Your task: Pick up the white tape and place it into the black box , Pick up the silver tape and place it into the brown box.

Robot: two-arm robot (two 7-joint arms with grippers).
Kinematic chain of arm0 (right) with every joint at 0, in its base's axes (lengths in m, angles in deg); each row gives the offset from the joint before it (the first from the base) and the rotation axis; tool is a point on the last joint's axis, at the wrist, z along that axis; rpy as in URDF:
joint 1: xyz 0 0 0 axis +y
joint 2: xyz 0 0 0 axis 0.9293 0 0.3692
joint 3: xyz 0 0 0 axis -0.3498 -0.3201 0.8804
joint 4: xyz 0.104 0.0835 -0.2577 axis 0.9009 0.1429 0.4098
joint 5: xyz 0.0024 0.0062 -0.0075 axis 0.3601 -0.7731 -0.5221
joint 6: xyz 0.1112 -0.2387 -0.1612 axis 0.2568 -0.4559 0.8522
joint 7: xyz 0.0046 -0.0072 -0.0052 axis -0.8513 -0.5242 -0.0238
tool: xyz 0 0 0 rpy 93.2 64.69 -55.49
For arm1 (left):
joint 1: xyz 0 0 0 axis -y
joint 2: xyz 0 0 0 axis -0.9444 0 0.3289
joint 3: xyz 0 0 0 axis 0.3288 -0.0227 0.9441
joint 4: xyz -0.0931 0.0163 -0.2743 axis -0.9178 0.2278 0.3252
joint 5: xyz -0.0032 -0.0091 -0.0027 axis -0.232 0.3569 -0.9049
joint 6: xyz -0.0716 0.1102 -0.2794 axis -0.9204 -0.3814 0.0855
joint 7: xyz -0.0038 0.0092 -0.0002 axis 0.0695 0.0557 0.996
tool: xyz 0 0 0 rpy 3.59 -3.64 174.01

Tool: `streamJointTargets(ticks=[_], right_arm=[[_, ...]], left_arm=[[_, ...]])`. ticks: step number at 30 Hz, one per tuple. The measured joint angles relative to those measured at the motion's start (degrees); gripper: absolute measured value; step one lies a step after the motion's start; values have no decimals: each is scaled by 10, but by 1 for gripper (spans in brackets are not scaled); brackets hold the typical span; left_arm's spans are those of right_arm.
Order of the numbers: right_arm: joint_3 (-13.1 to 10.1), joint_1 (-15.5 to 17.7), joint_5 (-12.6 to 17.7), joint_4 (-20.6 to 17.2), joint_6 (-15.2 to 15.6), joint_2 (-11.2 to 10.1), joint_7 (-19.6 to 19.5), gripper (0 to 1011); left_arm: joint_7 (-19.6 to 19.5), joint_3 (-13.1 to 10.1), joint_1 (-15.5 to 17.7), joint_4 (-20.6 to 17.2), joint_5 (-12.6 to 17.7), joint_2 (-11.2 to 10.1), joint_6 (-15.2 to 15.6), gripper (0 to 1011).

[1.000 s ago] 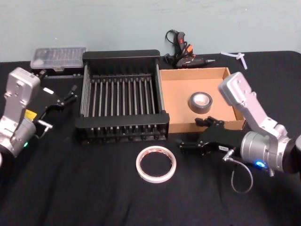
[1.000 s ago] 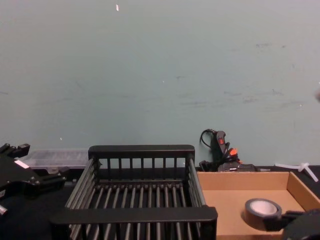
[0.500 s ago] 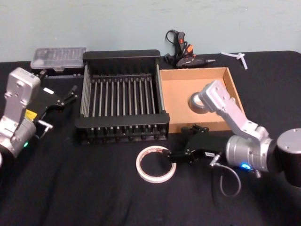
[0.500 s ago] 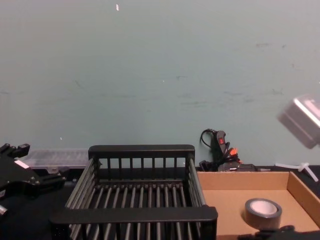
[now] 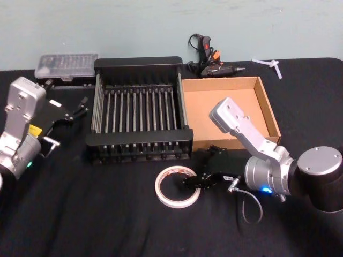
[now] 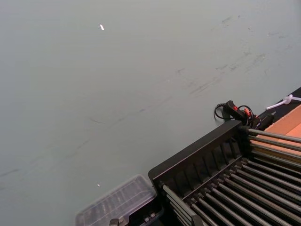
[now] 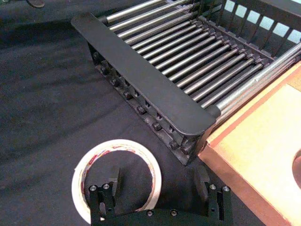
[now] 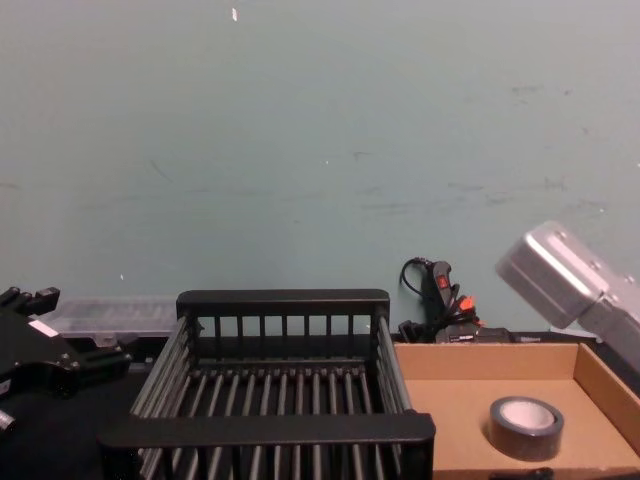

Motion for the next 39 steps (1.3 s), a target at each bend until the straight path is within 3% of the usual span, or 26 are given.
streamJointTargets(ticks=[15, 39], right_arm=[[18, -12, -6, 24, 7, 13, 5, 1002], [19, -11, -15, 30, 6, 16, 0, 1002]], left_arm=[[0, 0, 0, 0, 0, 0, 0, 1001], [0, 0, 0, 0, 0, 0, 0, 1002]])
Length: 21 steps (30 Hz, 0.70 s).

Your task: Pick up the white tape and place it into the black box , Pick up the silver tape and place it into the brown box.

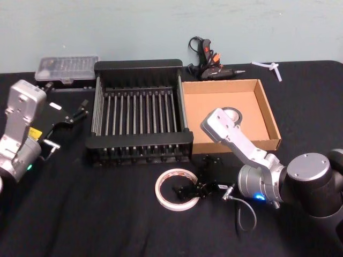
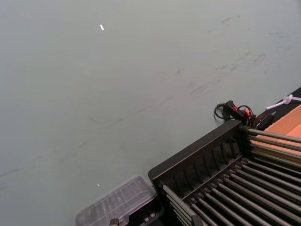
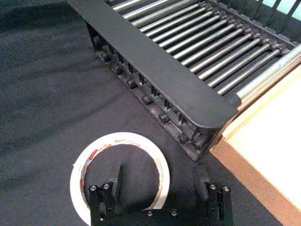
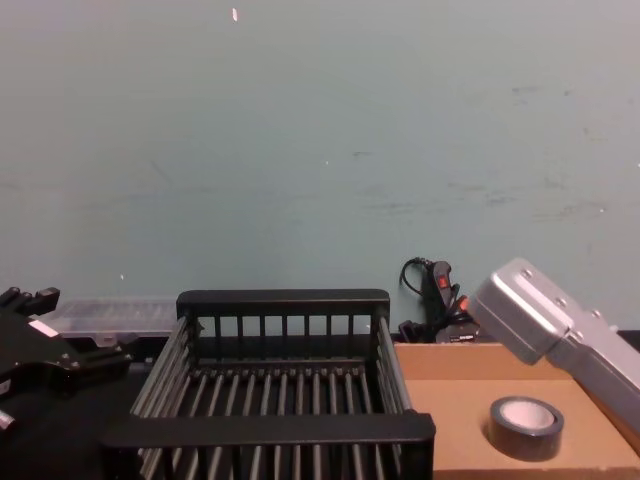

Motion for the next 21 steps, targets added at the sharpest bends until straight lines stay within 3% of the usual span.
streamJointTargets(ticks=[7, 15, 21], right_arm=[[0, 0, 0, 0, 0, 0, 0, 990], [0, 0, 2, 0, 1, -1, 1, 816], [0, 0, 2, 0, 1, -1, 1, 624]], left_arm=[[0, 0, 0, 0, 0, 0, 0, 1002], [0, 0, 0, 0, 0, 0, 0, 1000], [0, 0, 0, 0, 0, 0, 0, 1002]])
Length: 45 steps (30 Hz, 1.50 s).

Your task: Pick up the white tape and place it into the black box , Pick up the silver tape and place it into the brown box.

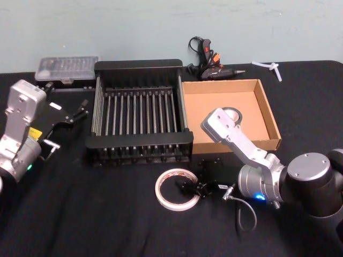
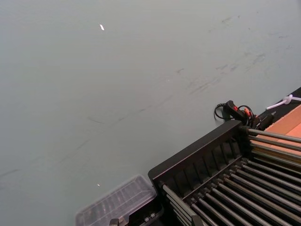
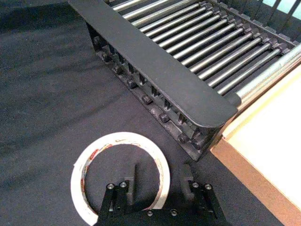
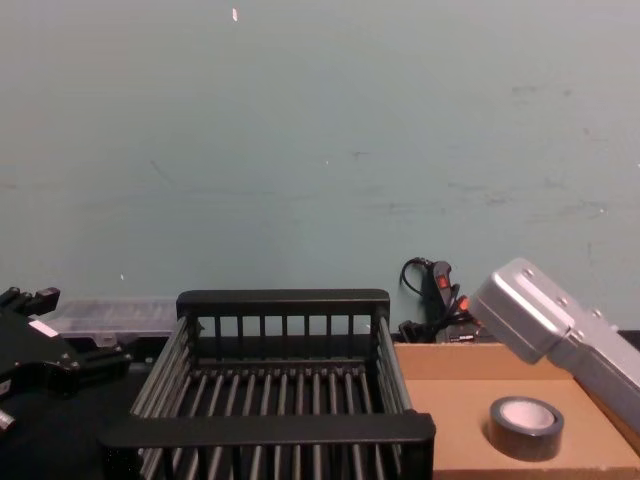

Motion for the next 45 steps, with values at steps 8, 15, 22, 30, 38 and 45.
streamJointTargets(ticks=[8, 15, 22, 30, 38, 45], right_arm=[[0, 0, 0, 0, 0, 0, 0, 359], [0, 0, 1, 0, 0, 0, 1, 144], [0, 0, 1, 0, 0, 0, 1, 94], [0, 0, 1, 0, 0, 0, 1, 94], [-6, 1, 12, -4, -2, -2, 9, 94], [-17, 6, 32, -25, 0, -10, 12, 94]], left_arm=[[0, 0, 0, 0, 0, 0, 0, 1002], [0, 0, 0, 0, 0, 0, 0, 1001], [0, 0, 0, 0, 0, 0, 0, 1000], [0, 0, 0, 0, 0, 0, 0, 1002], [0, 0, 0, 0, 0, 0, 0, 1001], [0, 0, 0, 0, 0, 0, 0, 1000]])
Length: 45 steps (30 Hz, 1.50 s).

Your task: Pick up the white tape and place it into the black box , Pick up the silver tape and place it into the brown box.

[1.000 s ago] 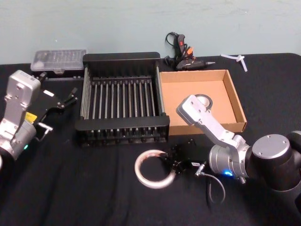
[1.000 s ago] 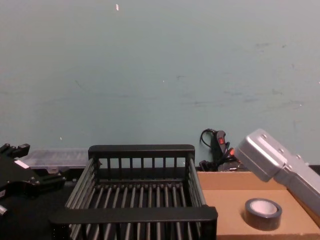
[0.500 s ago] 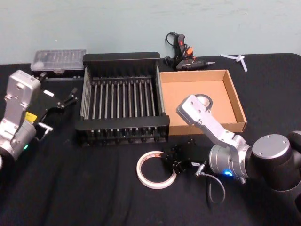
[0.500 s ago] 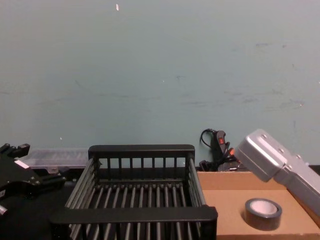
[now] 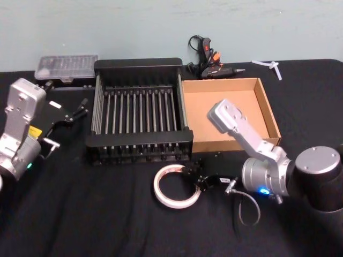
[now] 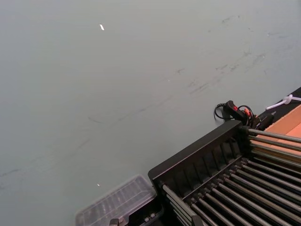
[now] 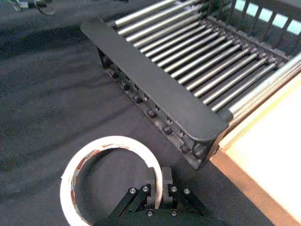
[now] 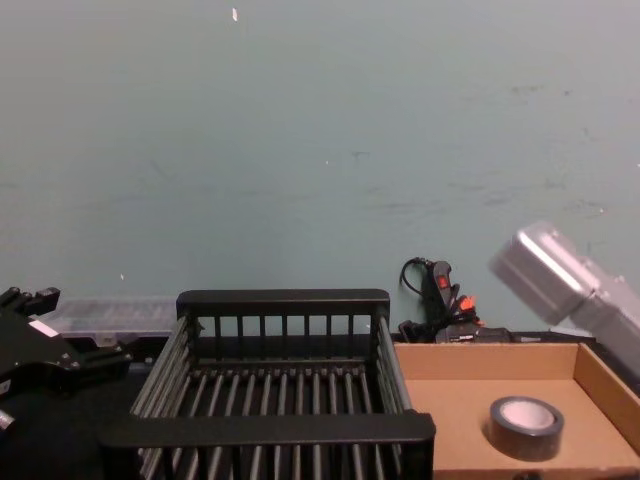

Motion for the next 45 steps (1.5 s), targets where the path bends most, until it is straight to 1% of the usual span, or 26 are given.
streamJointTargets(ticks=[1, 6, 7, 10, 14, 19, 24, 29, 34, 36, 39, 42, 43, 45], right_arm=[[0, 0, 0, 0, 0, 0, 0, 94], [-8, 7, 15, -29, 1, -15, -1, 94], [-8, 7, 15, -29, 1, -15, -1, 94], [-14, 13, 23, -51, 1, -26, -4, 94], [-21, 19, 32, -71, -1, -37, -9, 94], [-29, 24, 40, -93, -7, -47, -16, 94], [-37, 20, 47, -105, -12, -51, -26, 94], [-41, 9, 49, -102, -19, -46, -36, 94], [-41, -7, 50, -92, -26, -38, -40, 94], [-39, -21, 50, -78, -30, -30, -42, 94], [-36, -33, 50, -65, -33, -22, -43, 94], [-30, -56, 48, -35, -37, -6, -44, 94], [-30, -56, 48, -35, -37, -6, -44, 94], [-26, -71, 46, -15, -40, 4, -44, 94]], left_arm=[[0, 0, 0, 0, 0, 0, 0, 1001], [0, 0, 0, 0, 0, 0, 0, 1002], [0, 0, 0, 0, 0, 0, 0, 1001], [0, 0, 0, 0, 0, 0, 0, 1001], [0, 0, 0, 0, 0, 0, 0, 1002], [0, 0, 0, 0, 0, 0, 0, 1001], [0, 0, 0, 0, 0, 0, 0, 1001], [0, 0, 0, 0, 0, 0, 0, 1001], [0, 0, 0, 0, 0, 0, 0, 1002], [0, 0, 0, 0, 0, 0, 0, 1001], [0, 0, 0, 0, 0, 0, 0, 1001], [0, 0, 0, 0, 0, 0, 0, 1002], [0, 0, 0, 0, 0, 0, 0, 1002], [0, 0, 0, 0, 0, 0, 0, 1002]])
